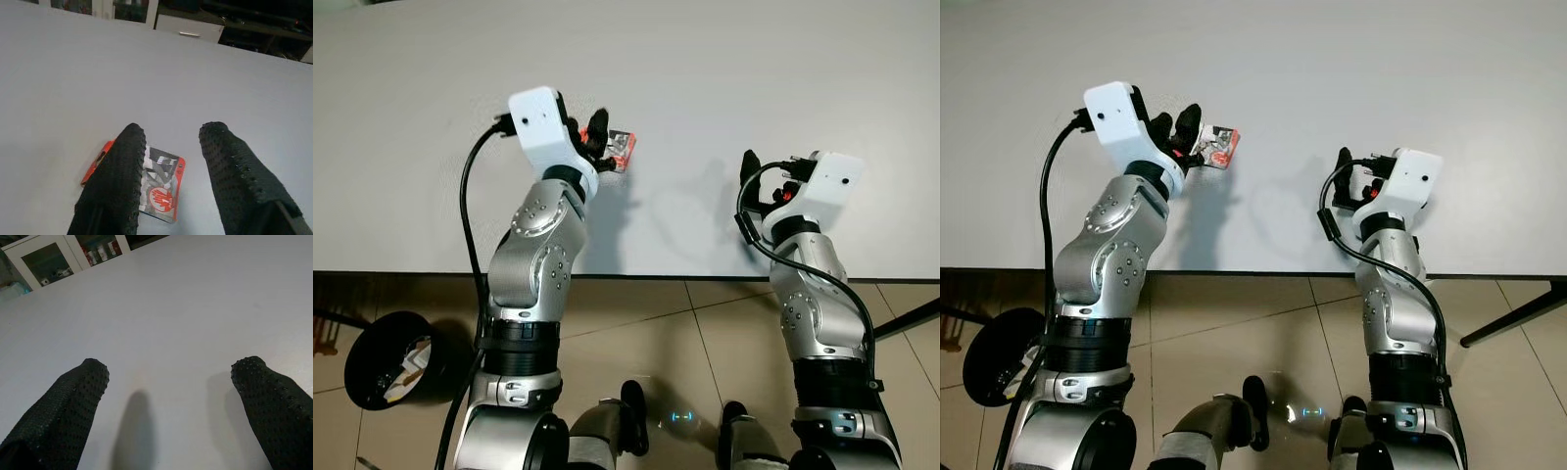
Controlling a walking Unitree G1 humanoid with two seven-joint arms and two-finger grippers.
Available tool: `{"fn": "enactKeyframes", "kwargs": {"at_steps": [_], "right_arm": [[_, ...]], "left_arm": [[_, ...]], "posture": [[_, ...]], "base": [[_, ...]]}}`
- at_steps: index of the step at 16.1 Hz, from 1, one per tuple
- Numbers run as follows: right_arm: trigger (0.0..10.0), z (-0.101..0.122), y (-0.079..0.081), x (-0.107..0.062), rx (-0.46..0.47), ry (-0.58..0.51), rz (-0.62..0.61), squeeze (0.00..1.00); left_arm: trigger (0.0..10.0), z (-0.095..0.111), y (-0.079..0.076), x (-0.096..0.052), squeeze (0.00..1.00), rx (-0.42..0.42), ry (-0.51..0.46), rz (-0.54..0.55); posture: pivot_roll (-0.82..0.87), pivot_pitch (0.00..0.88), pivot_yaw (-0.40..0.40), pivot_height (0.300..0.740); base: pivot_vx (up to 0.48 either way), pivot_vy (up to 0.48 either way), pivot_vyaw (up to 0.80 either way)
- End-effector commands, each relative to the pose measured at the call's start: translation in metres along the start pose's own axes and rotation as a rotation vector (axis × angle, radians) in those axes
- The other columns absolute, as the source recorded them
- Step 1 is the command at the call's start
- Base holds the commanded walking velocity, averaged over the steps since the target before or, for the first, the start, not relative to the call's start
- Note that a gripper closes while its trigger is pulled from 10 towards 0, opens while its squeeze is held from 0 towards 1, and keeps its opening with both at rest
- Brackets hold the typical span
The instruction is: Picking trash to rubbish bin
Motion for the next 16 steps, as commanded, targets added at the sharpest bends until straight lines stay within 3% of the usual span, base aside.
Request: {"fn": "enactKeyframes", "kwargs": {"at_steps": [1,5,8,16], "right_arm": [[10.0,-0.03,0.001,-0.007,0.015,0.118,0.003,0.0],[10.0,-0.03,-0.001,-0.007,0.014,0.118,0.005,0.0],[10.0,-0.032,0.0,-0.007,0.016,0.123,0.01,0.0],[10.0,-0.033,0.001,-0.007,0.018,0.127,0.016,0.0]], "left_arm": [[10.0,-0.003,-0.004,-0.004,1.0,-0.018,0.01,0.01],[10.0,0.001,-0.002,-0.005,1.0,-0.037,0.001,0.043],[10.0,-0.006,-0.003,-0.01,1.0,-0.103,0.034,0.079],[10.0,-0.01,-0.006,-0.012,1.0,-0.074,0.039,0.073]], "posture": [[0.06,0.283,0.199,0.74],[0.06,0.287,0.2,0.74],[0.07,0.288,0.197,0.74],[0.07,0.288,0.195,0.74]], "base": [[0.0,0.0,0.0],[0.0,0.0,0.0],[0.0,0.0,0.0],[0.0,0.0,0.0]]}}
Point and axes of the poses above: a point about 5 cm out from each wrist's last joint towards the gripper, its own x axis pointing out of the wrist towards the gripper, its own z axis along the axis of the wrist's last joint, y = z × x, the point moved 3 cm from there along x, pointing out of the wrist towards the gripper, and after that the axes turned 4 degrees about x, right-handed, at the moved point
